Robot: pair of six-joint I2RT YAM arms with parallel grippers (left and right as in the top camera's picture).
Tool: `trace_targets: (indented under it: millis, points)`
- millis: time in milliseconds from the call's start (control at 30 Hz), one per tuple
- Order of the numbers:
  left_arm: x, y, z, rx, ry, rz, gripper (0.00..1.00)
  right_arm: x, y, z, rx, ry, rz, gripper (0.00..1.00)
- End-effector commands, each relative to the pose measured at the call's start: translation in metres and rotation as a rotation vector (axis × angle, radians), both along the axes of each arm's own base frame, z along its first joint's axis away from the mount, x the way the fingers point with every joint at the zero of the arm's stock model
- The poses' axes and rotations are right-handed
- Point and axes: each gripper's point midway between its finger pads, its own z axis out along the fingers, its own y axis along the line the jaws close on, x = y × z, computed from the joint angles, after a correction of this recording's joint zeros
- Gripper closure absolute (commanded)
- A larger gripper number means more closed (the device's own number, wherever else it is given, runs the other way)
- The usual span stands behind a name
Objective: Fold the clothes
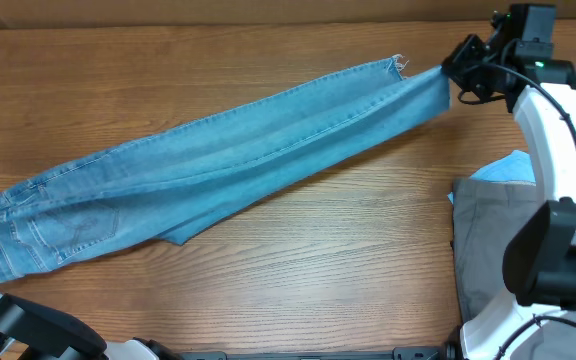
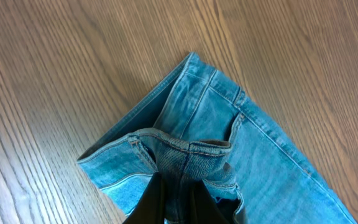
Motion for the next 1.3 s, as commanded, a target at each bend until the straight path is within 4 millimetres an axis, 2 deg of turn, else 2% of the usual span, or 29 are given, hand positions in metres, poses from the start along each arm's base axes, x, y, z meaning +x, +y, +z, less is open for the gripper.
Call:
trace_targets:
  millis: [0, 167, 367, 500, 600, 900, 933, 967, 1000, 1033, 1067, 1100, 1267]
  points:
    - [-0.002, 0.014, 0.022, 0.085, -0.008, 0.046, 0.96, 0.018, 0.001, -0.012, -0.006, -0.014, -0.005, 0.96]
    - [0.000, 0.016, 0.023, 0.091, -0.017, 0.051, 0.95, 0.040, 0.005, -0.035, 0.033, -0.040, -0.004, 0.96]
    - [0.001, 0.017, 0.024, 0.092, -0.026, 0.061, 0.95, 0.059, 0.007, -0.033, 0.042, -0.121, 0.014, 0.96]
    - [0.001, 0.017, 0.023, 0.088, -0.030, 0.069, 0.94, 0.067, 0.007, -0.028, 0.051, -0.156, 0.004, 0.96]
    - [0.002, 0.017, 0.019, 0.074, -0.026, 0.072, 0.94, 0.069, 0.007, -0.032, 0.053, -0.158, 0.002, 0.96]
    - [0.007, 0.016, 0.005, 0.031, -0.018, 0.062, 0.93, 0.076, 0.015, -0.072, 0.099, -0.104, -0.008, 0.94]
    - [0.007, 0.016, 0.004, 0.029, -0.017, 0.062, 0.93, 0.076, 0.015, -0.074, 0.099, -0.102, -0.008, 0.89]
    - [0.008, 0.015, 0.003, 0.028, -0.015, 0.059, 0.93, 0.077, 0.017, -0.078, 0.100, -0.100, -0.005, 0.79]
    - [0.008, 0.015, 0.003, 0.028, -0.015, 0.057, 0.93, 0.078, 0.018, -0.081, 0.099, -0.097, -0.003, 0.67]
    - [0.009, 0.014, 0.003, 0.029, -0.016, 0.054, 0.93, 0.078, 0.019, -0.084, 0.099, -0.095, -0.001, 0.45]
    - [0.011, 0.013, 0.003, 0.029, -0.016, 0.050, 0.92, 0.078, 0.019, -0.086, 0.100, -0.091, 0.000, 0.30]
    - [0.012, 0.013, 0.003, 0.031, -0.018, 0.046, 0.92, 0.078, 0.019, -0.086, 0.100, -0.087, -0.001, 0.22]
    - [0.018, 0.010, 0.004, 0.036, -0.020, 0.031, 0.87, 0.075, 0.026, -0.075, 0.124, -0.105, 0.051, 0.16]
